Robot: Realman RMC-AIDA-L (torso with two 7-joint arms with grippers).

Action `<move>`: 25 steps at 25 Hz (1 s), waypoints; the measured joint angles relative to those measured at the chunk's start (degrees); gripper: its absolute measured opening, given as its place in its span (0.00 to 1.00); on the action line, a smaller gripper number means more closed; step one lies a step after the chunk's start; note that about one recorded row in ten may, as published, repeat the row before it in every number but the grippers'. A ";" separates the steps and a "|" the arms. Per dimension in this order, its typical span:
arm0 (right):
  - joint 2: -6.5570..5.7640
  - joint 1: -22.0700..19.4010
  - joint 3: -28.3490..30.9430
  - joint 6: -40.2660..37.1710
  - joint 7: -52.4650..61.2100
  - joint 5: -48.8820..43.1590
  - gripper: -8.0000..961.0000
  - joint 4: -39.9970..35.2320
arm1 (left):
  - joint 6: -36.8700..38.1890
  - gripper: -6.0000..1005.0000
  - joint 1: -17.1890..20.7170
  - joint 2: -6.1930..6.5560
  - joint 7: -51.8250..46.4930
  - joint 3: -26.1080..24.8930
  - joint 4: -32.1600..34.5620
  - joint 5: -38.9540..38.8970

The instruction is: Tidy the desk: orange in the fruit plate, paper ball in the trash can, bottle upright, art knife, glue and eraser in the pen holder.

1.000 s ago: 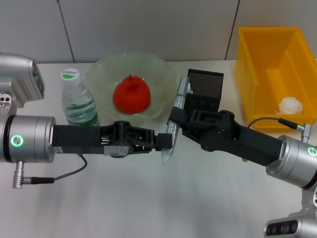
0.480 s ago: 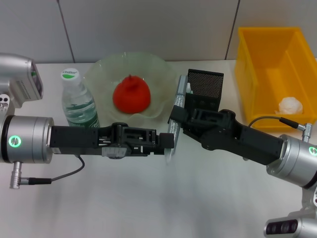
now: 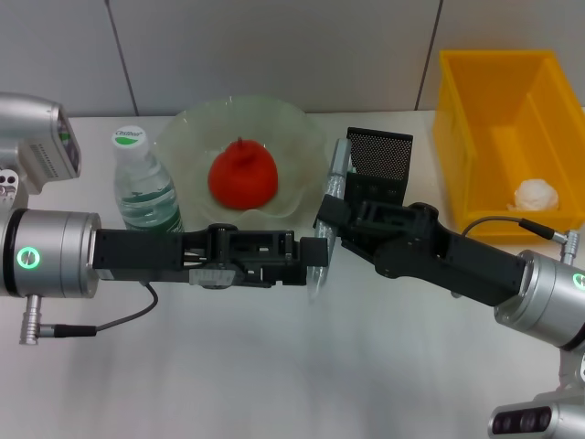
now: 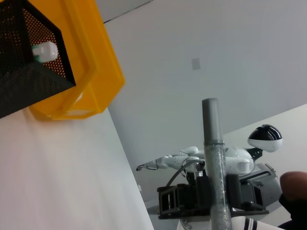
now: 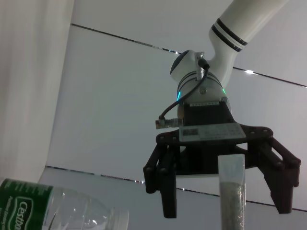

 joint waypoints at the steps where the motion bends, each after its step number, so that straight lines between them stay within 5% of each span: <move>1: 0.00 -0.05 0.15 0.00 -0.01 0.03 0.15 0.01 | 0.02 0.77 0.00 0.00 0.18 0.00 0.00 -0.06; 11: 0.05 -2.11 6.15 -4.97 8.61 0.52 0.15 -0.15 | 1.10 0.83 0.20 0.32 9.59 0.00 0.06 -0.10; 17: 0.01 -3.27 16.59 -9.71 30.01 0.53 0.15 -1.02 | 3.62 0.83 0.63 0.29 20.39 0.02 0.38 -0.08; 23: -0.02 -2.56 26.78 -5.94 60.62 0.54 0.15 -2.04 | 4.44 0.83 0.65 -0.05 26.55 0.36 0.32 -0.08; 25: 0.00 -2.04 27.31 -3.14 69.32 0.53 0.15 -3.61 | 4.46 0.83 1.32 -1.74 38.80 0.68 0.02 2.25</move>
